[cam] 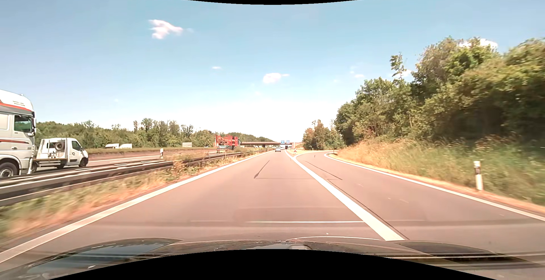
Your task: Follow the waypoints while adhering to traffic rules and regulations
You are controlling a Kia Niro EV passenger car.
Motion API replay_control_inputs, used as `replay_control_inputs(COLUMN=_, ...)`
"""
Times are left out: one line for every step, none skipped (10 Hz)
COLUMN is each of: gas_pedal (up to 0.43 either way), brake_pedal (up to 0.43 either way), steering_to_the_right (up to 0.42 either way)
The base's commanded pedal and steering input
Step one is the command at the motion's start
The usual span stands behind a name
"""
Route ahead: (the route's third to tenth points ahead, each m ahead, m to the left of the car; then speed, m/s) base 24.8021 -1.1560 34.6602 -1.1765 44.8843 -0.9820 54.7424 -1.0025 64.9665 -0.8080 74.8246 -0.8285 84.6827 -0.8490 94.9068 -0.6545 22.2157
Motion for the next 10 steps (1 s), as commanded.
replay_control_inputs(gas_pedal=0.248, brake_pedal=0.0, steering_to_the_right=-0.001)
replay_control_inputs(gas_pedal=0.248, brake_pedal=0.0, steering_to_the_right=-0.001)
replay_control_inputs(gas_pedal=0.248, brake_pedal=0.0, steering_to_the_right=0.0)
replay_control_inputs(gas_pedal=0.248, brake_pedal=0.0, steering_to_the_right=0.0)
replay_control_inputs(gas_pedal=0.248, brake_pedal=0.0, steering_to_the_right=0.0)
replay_control_inputs(gas_pedal=0.248, brake_pedal=0.0, steering_to_the_right=0.0)
replay_control_inputs(gas_pedal=0.248, brake_pedal=0.0, steering_to_the_right=0.0)
replay_control_inputs(gas_pedal=0.248, brake_pedal=0.0, steering_to_the_right=0.0)
replay_control_inputs(gas_pedal=0.26, brake_pedal=0.0, steering_to_the_right=0.0)
replay_control_inputs(gas_pedal=0.26, brake_pedal=0.0, steering_to_the_right=0.0)
